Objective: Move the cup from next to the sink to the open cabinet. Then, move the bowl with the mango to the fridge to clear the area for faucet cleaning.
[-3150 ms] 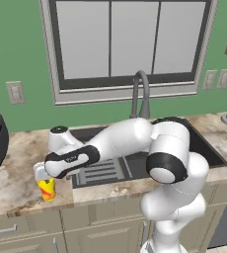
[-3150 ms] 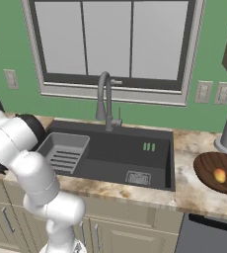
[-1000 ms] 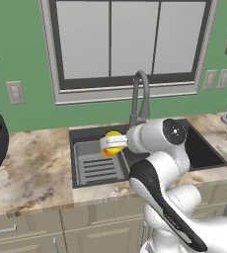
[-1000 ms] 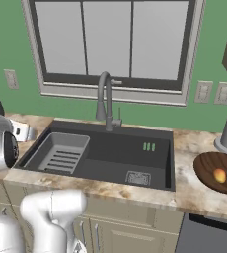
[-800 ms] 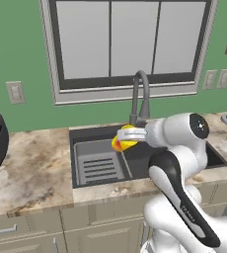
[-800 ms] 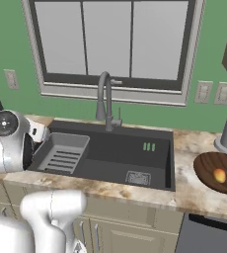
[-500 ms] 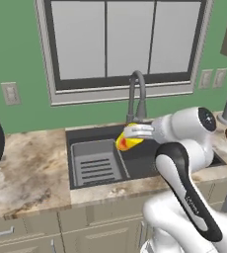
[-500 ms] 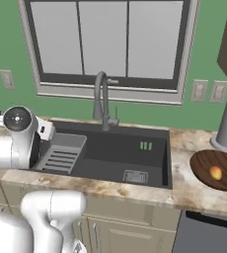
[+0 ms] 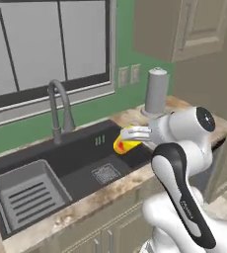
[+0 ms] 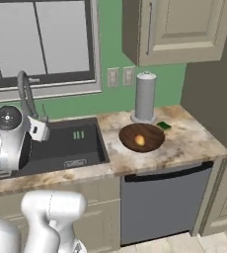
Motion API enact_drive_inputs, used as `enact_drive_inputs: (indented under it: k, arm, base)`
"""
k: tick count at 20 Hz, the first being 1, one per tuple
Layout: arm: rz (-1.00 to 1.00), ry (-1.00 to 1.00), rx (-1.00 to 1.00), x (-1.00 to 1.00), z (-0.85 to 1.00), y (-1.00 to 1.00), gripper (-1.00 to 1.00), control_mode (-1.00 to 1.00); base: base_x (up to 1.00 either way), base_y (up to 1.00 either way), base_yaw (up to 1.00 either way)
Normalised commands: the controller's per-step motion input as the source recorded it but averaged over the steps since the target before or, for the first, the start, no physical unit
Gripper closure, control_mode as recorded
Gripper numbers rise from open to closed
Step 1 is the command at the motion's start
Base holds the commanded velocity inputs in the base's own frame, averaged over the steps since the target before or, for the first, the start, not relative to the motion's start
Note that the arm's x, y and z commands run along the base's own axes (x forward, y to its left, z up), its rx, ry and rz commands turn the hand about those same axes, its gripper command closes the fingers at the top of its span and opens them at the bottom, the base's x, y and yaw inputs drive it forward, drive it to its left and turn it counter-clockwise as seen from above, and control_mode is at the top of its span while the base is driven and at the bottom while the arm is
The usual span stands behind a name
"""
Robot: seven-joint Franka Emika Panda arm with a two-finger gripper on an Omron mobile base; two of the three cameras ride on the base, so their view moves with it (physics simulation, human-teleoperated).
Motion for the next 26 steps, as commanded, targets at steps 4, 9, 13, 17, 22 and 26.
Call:
enact_drive_inputs:
  k: [4,9,13,17,22,26]
  arm:
    - [0.00,0.00,0.00,0.00,0.00,0.00,1.00,1.00]
    - [0.00,0.00,0.00,0.00,0.00,0.00,1.00,1.00]
    - [0.00,0.00,0.00,0.00,0.00,0.00,1.00,1.00]
    - [0.00,0.00,0.00,0.00,0.00,0.00,1.00,1.00]
    - [0.00,0.00,0.00,0.00,0.00,0.00,1.00,1.00]
    - [0.00,0.00,0.00,0.00,0.00,0.00,1.00,1.00]
  base:
    - [-0.09,-0.45,-0.70]
    - [-0.15,-0.53,-0.69]
    - [-0.14,-0.63,-0.71]
    - [-0.06,-0.58,-0.81]
    - [0.00,-0.10,-0.99]
    - [0.00,0.00,-1.00]
